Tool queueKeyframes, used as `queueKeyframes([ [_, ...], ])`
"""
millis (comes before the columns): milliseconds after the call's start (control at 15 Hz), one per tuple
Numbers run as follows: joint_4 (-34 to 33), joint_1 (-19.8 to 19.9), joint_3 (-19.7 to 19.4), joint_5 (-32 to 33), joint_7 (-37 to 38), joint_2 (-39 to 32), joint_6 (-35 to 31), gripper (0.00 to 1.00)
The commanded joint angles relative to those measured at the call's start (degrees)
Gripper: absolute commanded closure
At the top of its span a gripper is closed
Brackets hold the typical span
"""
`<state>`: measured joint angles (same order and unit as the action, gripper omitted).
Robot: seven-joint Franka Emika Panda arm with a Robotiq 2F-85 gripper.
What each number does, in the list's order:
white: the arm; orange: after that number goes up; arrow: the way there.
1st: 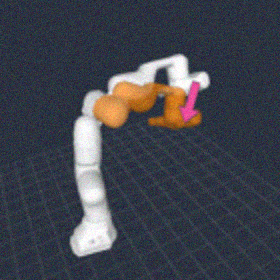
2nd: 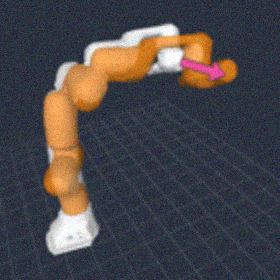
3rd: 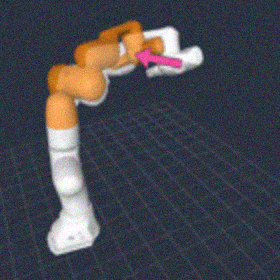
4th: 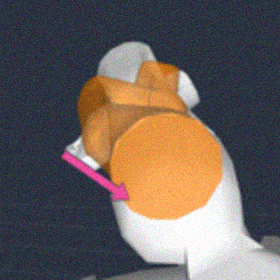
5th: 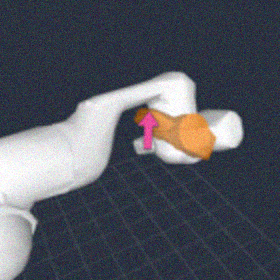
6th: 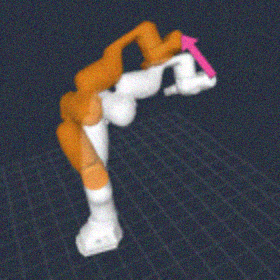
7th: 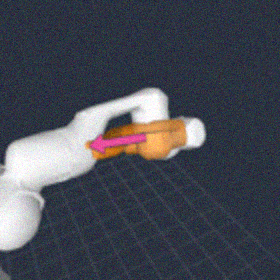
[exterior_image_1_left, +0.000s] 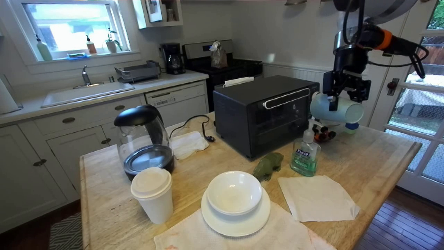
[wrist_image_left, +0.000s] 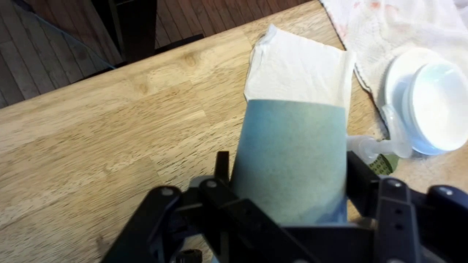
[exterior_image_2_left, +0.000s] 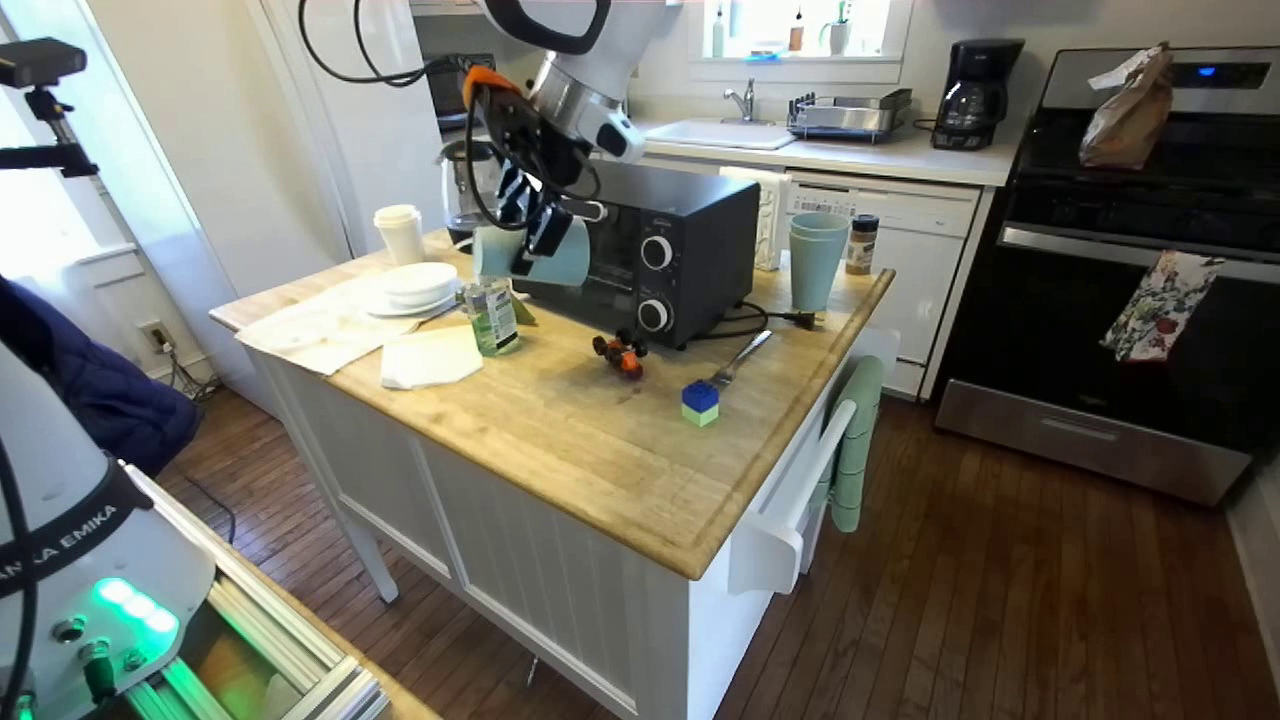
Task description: Pick up the blue cup and place it upside down on the black oven
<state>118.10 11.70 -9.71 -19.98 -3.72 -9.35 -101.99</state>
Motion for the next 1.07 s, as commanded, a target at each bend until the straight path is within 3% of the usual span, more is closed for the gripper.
queueKeyframes([
  [0,-5.4,1.9,-0.8,-6.3,2.4,-1.9,6.7,0.5],
  [333,-10.0,3.1,-1.4,-11.4,5.2,-4.2,13.7,0.5],
  [400,-6.8,2.4,-1.4,-9.0,3.7,-2.1,10.5,0.5],
  [467,-7.1,2.4,-1.4,-9.0,3.8,-2.3,10.8,0.25],
  [667,-7.1,2.4,-1.4,-9.0,3.8,-2.4,10.8,0.25],
  [733,-7.1,2.4,-1.4,-9.0,3.8,-2.4,10.8,0.5],
  [1000,-9.9,3.7,-1.7,-14.4,5.4,-3.9,13.9,0.5],
])
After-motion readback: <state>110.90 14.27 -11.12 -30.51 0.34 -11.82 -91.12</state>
